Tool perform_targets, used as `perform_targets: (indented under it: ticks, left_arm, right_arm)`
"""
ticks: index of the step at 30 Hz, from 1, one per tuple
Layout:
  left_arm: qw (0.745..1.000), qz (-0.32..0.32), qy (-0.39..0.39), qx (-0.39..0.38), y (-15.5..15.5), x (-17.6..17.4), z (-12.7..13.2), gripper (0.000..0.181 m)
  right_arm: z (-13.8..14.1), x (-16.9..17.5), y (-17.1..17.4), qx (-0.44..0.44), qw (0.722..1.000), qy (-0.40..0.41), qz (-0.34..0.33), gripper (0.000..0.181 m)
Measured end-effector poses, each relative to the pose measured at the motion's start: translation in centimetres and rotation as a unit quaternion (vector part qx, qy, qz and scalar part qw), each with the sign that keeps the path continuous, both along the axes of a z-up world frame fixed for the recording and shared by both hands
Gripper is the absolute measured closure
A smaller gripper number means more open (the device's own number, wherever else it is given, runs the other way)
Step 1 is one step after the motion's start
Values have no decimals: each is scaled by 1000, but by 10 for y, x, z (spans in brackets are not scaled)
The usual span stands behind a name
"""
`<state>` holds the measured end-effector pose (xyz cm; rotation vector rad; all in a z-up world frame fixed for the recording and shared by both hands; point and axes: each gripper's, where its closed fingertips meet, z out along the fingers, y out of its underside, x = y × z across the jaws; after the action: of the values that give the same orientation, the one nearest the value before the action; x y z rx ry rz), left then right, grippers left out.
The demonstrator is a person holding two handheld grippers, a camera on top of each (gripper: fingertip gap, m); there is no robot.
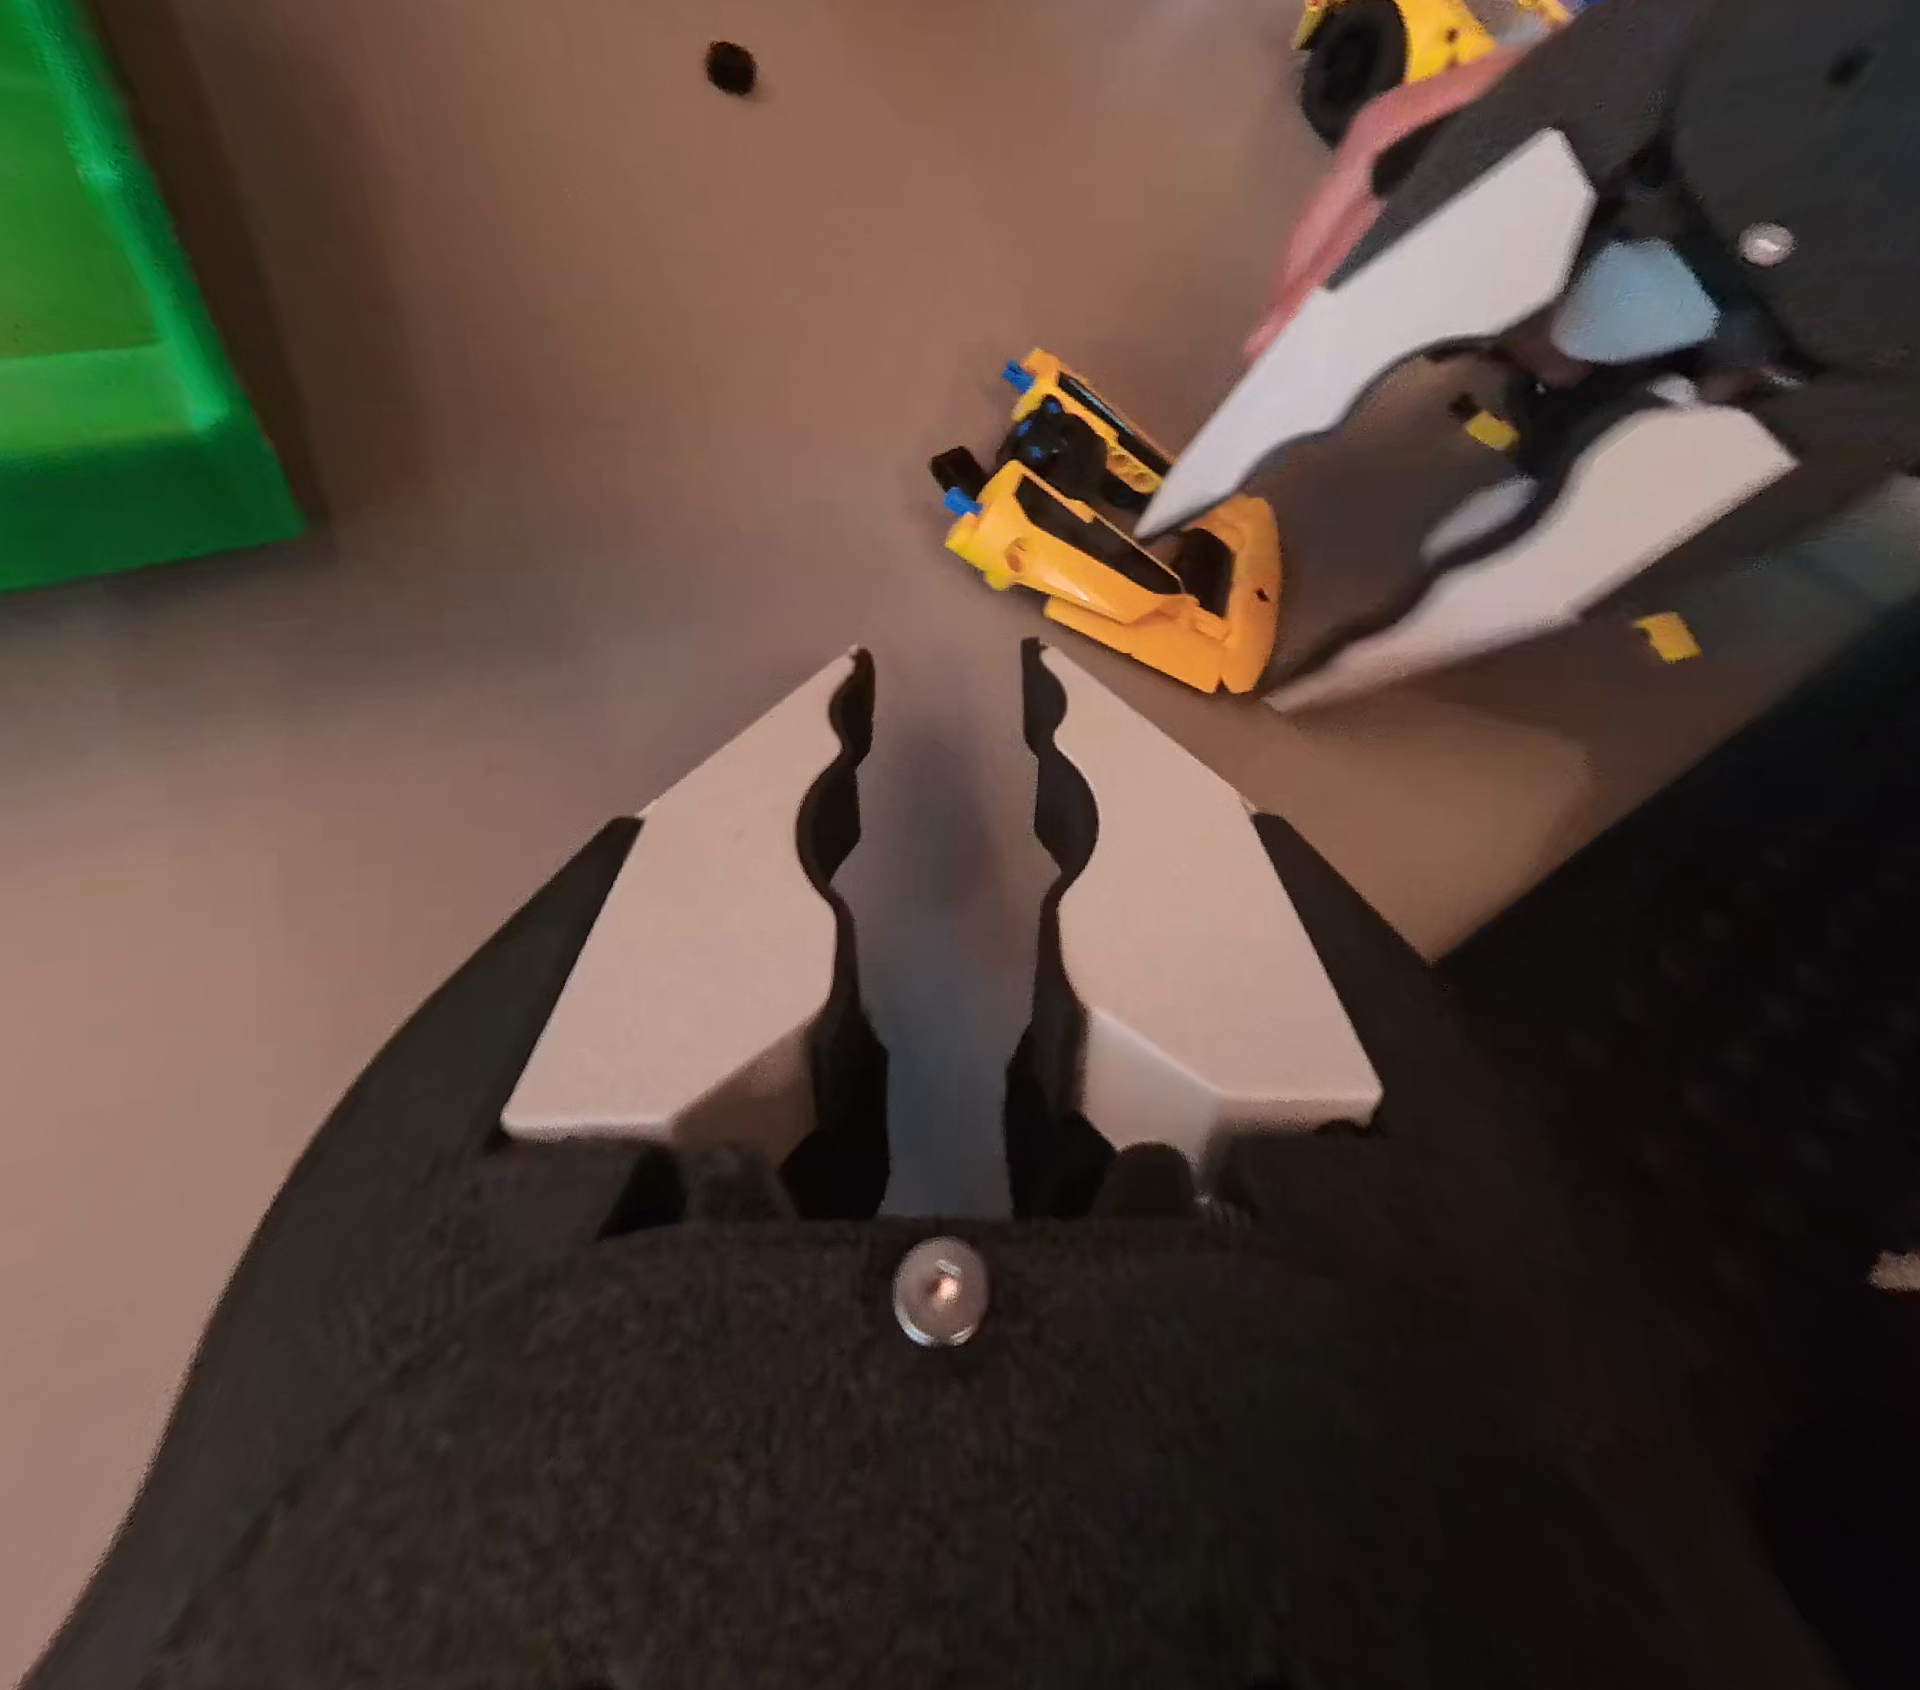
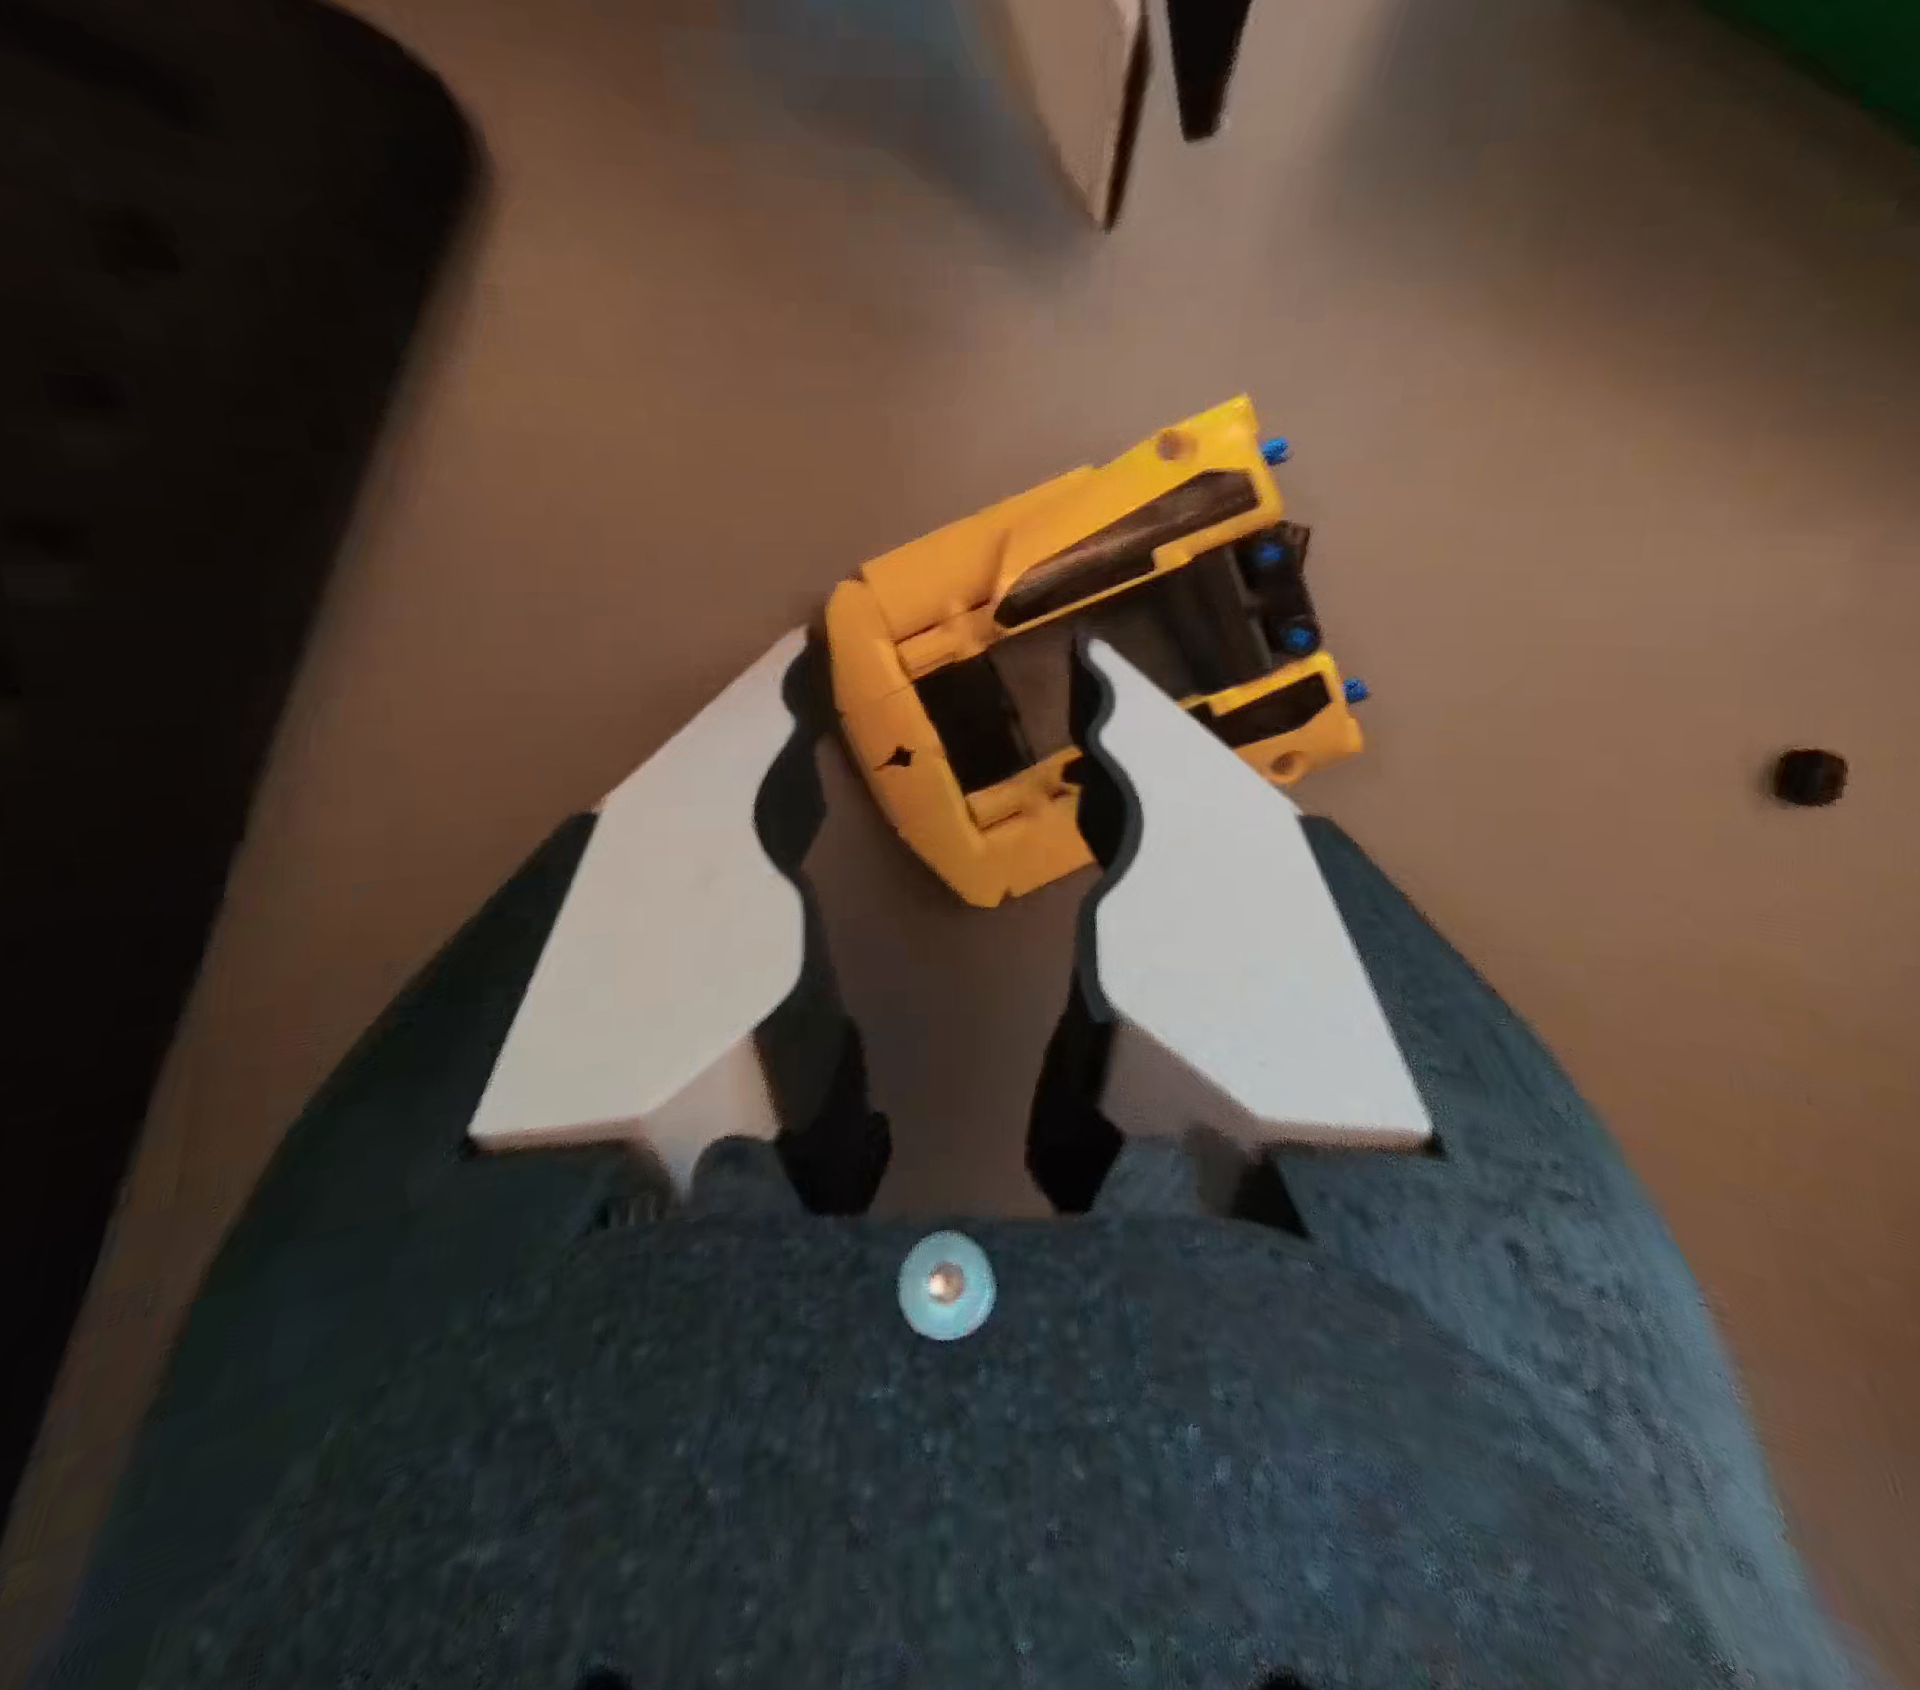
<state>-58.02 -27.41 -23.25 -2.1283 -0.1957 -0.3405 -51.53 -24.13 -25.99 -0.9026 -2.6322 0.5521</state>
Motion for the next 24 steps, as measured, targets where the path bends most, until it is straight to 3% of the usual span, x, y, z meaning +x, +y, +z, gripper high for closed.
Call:
perform_targets:
  ticks: [1, 5, 11, 15, 17, 20, 24]
  left_arm:
    - [1000, -12, 9, -3, 1, 2, -1, 153]
    - [996, -49, 65, -29, 11, 4, -9, 146]
    - [990, -65, 119, -43, 47, 11, -16, 145]
    - [988, -37, 138, -65, 64, 7, -20, 142]
    - [987, -28, 138, -78, 69, 6, -24, 142]
    - [986, -17, 145, -83, 73, 2, -26, 145]
    - [984, -18, 155, -86, 77, 4, -26, 162]
  right_arm:
    - [-1, -1, 1, -9, 1000, -20, -5, 149]
    - [5, -4, 13, -59, 996, -65, -14, 151]
    - [28, -28, 107, -12, 993, -23, -114, 151]
    - [11, -53, 176, 9, 978, -43, -202, 151]
    - [-3, -64, 183, -29, 974, -63, -217, 151]
    - [1, -82, 186, -61, 969, -47, -233, 151]
    - [12, -71, 173, -80, 968, -50, -235, 138]
